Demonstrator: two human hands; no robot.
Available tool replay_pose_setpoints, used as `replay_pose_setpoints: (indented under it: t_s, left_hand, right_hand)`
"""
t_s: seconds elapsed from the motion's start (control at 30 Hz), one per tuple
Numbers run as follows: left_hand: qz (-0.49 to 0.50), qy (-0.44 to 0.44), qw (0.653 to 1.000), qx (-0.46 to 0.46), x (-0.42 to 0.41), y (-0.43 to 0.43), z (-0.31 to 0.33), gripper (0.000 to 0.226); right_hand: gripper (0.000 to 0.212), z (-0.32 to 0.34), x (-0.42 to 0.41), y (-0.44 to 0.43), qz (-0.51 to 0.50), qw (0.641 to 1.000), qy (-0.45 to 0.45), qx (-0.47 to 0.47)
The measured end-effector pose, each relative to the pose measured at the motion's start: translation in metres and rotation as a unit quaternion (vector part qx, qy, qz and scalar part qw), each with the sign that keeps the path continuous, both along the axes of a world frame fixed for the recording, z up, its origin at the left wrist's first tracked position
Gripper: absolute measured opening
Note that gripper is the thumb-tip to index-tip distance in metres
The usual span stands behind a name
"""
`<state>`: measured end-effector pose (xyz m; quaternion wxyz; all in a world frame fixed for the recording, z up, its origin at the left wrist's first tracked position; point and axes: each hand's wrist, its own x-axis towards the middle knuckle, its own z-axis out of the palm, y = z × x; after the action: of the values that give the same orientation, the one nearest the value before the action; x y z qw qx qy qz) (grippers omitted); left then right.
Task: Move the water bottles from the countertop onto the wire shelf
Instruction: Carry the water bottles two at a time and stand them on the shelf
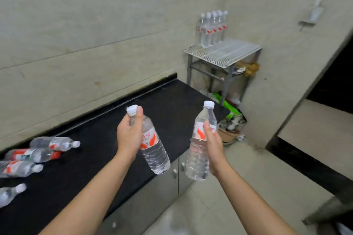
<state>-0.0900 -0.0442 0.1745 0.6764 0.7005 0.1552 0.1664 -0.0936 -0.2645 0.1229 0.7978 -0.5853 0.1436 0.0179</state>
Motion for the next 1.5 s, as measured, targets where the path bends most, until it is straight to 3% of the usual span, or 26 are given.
replay_pose_setpoints:
  t_s: [0.1, 0.23, 0.43, 0.6, 0.7, 0.9, 1.03, 1.2, 1.33, 1.43, 1.5]
  left_hand:
    - [-0.059, -0.004, 0.998, -0.030, 0.019, -0.081, 0.006, 0.032]
    - [-0.138, 0.007, 0.988, -0.065, 0.045, -0.158, 0.019, 0.030]
    - [-0.215, 0.014, 0.971, -0.109, 0.107, -0.232, 0.034, 0.025]
    - [-0.240, 0.019, 0.957, -0.164, 0.189, -0.285, 0.026, 0.021]
    - [-0.249, 0.014, 0.952, -0.179, 0.246, -0.319, 0.029, 0.019]
    - [-0.237, -0.026, 0.956, -0.172, 0.349, -0.373, 0.059, 0.026]
    - [-0.227, -0.047, 0.961, -0.150, 0.400, -0.405, 0.070, 0.023]
    - [-0.189, -0.070, 0.967, -0.155, 0.459, -0.450, 0.066, 0.026]
    - [-0.146, -0.093, 0.971, -0.164, 0.508, -0.486, 0.069, 0.031]
    - [-0.105, -0.119, 0.978, -0.138, 0.546, -0.513, 0.077, 0.031]
    - [-0.075, -0.132, 0.981, -0.118, 0.569, -0.526, 0.082, 0.034]
  right_hand:
    - [0.069, 0.003, 0.010, -0.078, 0.012, 0.995, 0.000, 0.094]
    - [0.078, 0.009, 0.025, -0.151, -0.009, 0.997, -0.004, 0.072]
    - [0.065, 0.017, 0.079, -0.223, -0.036, 0.997, -0.036, 0.058]
    - [0.097, 0.011, 0.164, -0.273, -0.044, 0.997, -0.027, 0.048]
    - [0.097, 0.020, 0.221, -0.308, -0.047, 0.998, -0.013, 0.034]
    - [0.079, 0.056, 0.328, -0.376, -0.088, 0.995, -0.038, -0.017]
    - [0.037, 0.071, 0.387, -0.416, -0.072, 0.993, -0.082, -0.044]
    - [0.042, 0.067, 0.470, -0.453, -0.060, 0.994, -0.086, -0.007]
    - [0.013, 0.078, 0.542, -0.483, 0.009, 0.994, -0.073, 0.079]
    - [0.024, 0.096, 0.596, -0.502, 0.043, 0.992, -0.089, 0.077]
    - [0.041, 0.106, 0.632, -0.514, 0.065, 0.991, -0.089, 0.077]
